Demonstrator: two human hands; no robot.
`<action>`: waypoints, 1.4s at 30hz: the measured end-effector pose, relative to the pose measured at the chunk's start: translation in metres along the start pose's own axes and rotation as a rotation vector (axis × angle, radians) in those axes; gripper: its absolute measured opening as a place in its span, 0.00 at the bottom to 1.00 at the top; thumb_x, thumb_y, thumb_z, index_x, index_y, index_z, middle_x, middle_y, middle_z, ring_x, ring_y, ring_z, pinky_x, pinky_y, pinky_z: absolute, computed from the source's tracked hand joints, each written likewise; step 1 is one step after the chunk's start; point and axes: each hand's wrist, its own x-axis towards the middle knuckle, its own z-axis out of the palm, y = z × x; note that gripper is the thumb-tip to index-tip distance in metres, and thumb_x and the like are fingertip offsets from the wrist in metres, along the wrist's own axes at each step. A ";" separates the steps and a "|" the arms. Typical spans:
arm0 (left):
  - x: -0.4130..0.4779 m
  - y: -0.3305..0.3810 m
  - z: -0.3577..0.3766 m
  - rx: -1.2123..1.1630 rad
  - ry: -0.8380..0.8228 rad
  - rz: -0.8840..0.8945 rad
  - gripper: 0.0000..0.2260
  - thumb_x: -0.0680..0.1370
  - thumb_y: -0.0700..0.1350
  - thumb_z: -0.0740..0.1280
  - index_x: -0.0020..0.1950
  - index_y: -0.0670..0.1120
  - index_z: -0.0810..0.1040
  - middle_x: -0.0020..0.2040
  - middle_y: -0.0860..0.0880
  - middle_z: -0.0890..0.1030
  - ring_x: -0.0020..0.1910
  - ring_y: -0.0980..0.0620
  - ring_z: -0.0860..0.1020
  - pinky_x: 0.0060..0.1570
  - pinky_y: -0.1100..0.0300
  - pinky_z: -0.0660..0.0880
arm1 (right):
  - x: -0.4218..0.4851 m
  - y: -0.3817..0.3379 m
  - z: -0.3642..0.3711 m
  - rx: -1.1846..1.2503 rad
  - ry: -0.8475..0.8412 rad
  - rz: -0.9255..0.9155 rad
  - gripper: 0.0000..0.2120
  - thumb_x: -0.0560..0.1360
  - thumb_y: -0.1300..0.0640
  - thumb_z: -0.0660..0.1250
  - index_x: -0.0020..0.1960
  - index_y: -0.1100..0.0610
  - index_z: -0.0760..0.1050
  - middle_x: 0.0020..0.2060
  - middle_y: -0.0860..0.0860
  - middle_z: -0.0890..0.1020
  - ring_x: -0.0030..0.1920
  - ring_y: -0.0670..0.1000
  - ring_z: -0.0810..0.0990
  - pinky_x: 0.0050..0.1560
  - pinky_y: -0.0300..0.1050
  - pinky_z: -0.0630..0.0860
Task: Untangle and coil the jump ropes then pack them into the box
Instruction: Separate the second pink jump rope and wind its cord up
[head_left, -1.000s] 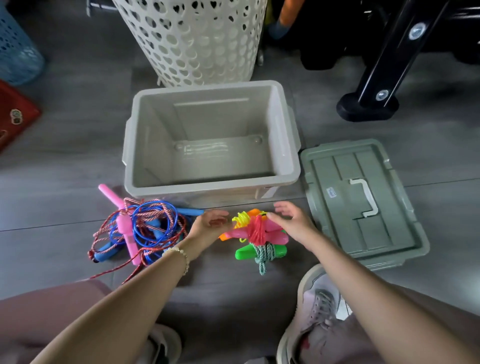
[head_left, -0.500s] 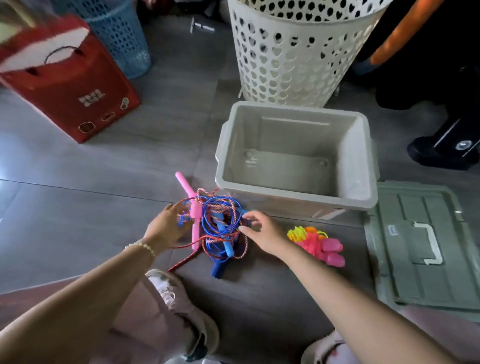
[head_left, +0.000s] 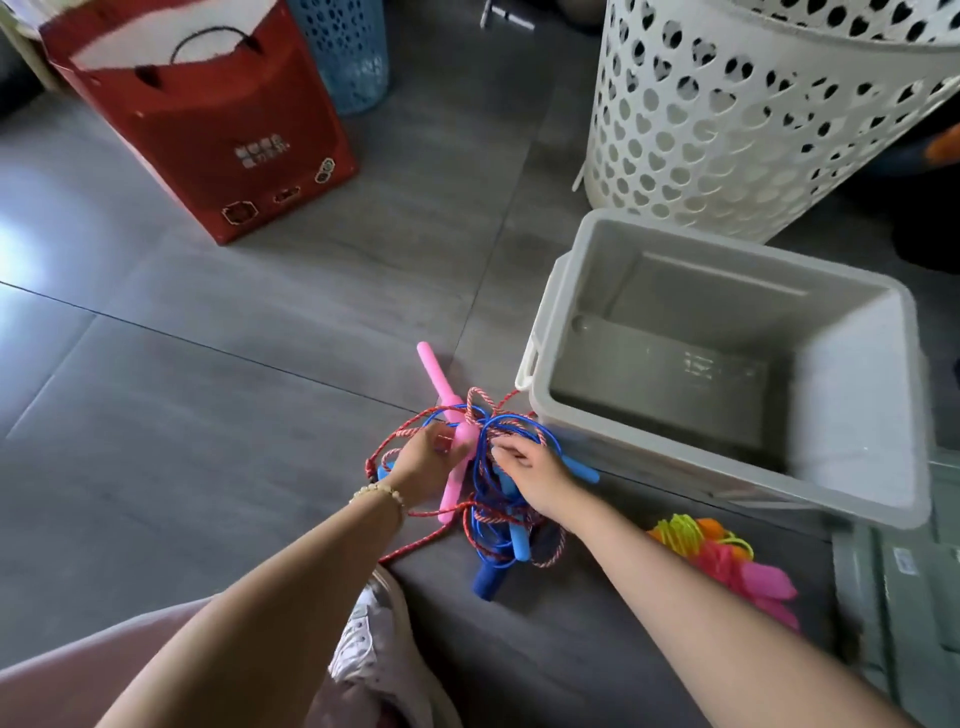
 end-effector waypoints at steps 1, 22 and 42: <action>0.000 0.001 -0.002 -0.072 -0.015 -0.007 0.06 0.79 0.41 0.65 0.42 0.45 0.72 0.40 0.47 0.78 0.40 0.49 0.75 0.45 0.55 0.74 | 0.000 -0.004 0.000 0.011 -0.005 -0.011 0.09 0.78 0.55 0.63 0.58 0.52 0.76 0.53 0.50 0.80 0.55 0.50 0.78 0.63 0.45 0.73; -0.160 0.223 -0.170 -0.125 0.255 0.506 0.10 0.83 0.50 0.54 0.53 0.44 0.68 0.33 0.48 0.72 0.22 0.61 0.69 0.29 0.66 0.70 | -0.156 -0.141 -0.075 -0.091 -0.214 -0.306 0.13 0.82 0.58 0.55 0.44 0.60 0.76 0.35 0.49 0.78 0.39 0.44 0.76 0.49 0.39 0.71; -0.213 0.341 -0.085 -0.677 -0.262 0.722 0.10 0.77 0.42 0.66 0.36 0.45 0.70 0.27 0.53 0.72 0.23 0.59 0.65 0.26 0.69 0.66 | -0.241 -0.221 -0.171 0.367 -0.063 -0.510 0.30 0.74 0.39 0.53 0.63 0.61 0.71 0.56 0.55 0.79 0.56 0.52 0.78 0.57 0.51 0.75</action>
